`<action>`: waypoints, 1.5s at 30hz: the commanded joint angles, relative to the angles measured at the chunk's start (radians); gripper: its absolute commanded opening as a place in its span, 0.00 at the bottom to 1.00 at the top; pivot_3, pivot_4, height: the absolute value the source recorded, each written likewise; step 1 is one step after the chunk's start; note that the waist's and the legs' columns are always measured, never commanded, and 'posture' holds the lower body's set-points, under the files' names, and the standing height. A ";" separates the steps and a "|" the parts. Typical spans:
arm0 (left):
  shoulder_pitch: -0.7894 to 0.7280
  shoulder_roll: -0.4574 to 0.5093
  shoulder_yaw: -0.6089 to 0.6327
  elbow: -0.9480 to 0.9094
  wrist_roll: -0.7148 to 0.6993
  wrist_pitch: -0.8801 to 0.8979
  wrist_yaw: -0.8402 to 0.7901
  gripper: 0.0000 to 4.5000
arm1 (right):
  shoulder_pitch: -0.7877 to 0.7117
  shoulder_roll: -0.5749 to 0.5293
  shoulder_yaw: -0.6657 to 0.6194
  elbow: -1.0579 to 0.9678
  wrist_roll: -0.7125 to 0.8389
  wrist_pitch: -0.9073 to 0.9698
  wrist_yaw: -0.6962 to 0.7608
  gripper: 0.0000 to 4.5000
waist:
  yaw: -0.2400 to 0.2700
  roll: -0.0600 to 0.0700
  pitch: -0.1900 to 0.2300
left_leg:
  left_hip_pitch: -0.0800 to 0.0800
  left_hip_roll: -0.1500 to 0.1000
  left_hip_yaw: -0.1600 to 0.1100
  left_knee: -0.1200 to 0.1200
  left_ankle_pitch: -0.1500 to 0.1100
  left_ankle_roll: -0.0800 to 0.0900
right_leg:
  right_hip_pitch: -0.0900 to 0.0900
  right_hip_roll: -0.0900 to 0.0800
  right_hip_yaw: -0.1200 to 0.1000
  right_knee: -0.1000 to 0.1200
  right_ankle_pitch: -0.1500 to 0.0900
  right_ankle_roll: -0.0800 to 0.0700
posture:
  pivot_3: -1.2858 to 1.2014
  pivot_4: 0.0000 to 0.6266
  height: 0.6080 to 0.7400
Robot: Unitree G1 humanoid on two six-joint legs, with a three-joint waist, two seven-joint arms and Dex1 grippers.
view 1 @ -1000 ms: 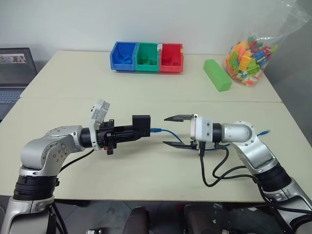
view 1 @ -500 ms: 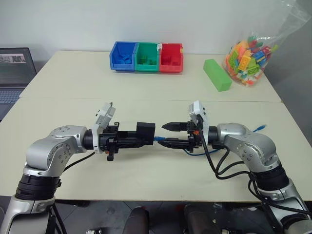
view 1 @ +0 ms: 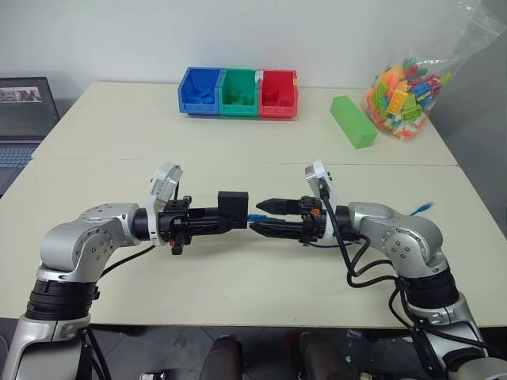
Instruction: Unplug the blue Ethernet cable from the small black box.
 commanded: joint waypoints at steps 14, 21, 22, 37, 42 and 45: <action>-0.028 0.000 0.027 -0.022 -0.016 -0.001 0.005 0.17 | -0.011 0.024 -0.003 -0.020 -0.002 0.003 -0.024 0.61 | 0.000 0.000 0.000 | 0.000 0.000 0.000 0.000 0.000 0.000 | 0.000 0.000 0.000 0.000 0.000 0.000 | 0.52 0.24 1.00; -0.032 0.001 0.028 -0.019 -0.014 -0.005 0.003 0.17 | -0.013 0.023 0.003 -0.017 -0.009 0.001 -0.017 0.30 | 0.000 0.000 0.000 | 0.000 0.000 0.000 0.000 0.000 0.000 | 0.000 0.000 0.000 0.000 0.000 0.000 | 0.52 0.24 1.00; -0.034 0.002 0.028 -0.017 -0.014 -0.005 0.002 0.17 | -0.013 0.022 0.004 -0.017 -0.010 0.001 -0.014 0.24 | 0.000 0.000 0.000 | 0.000 0.000 0.000 0.000 0.000 0.000 | 0.000 0.000 0.000 0.000 0.000 0.000 | 0.52 0.24 1.00; -0.044 0.011 0.022 0.002 -0.005 -0.009 -0.028 0.17 | -0.024 -0.003 -0.001 0.001 -0.023 0.002 0.030 0.02 | 0.000 0.000 0.000 | 0.000 0.000 0.000 0.000 0.000 0.000 | -0.001 0.000 0.000 0.000 0.000 0.001 | 0.52 0.24 1.00; -0.038 0.033 0.034 0.020 0.017 -0.020 -0.038 0.17 | -0.007 -0.071 -0.016 0.038 -0.044 -0.001 0.074 0.02 | 0.000 0.000 0.000 | -0.001 0.000 0.000 0.000 0.000 0.000 | -0.001 0.000 0.000 0.000 0.000 0.001 | 0.52 0.24 1.00; -0.029 0.045 0.044 0.026 0.026 -0.026 -0.035 0.17 | 0.005 -0.116 -0.025 0.053 -0.056 -0.013 0.090 0.02 | 0.000 0.000 0.000 | -0.001 0.000 0.000 0.000 0.000 0.000 | -0.001 0.000 0.000 -0.001 -0.001 0.001 | 0.52 0.24 1.00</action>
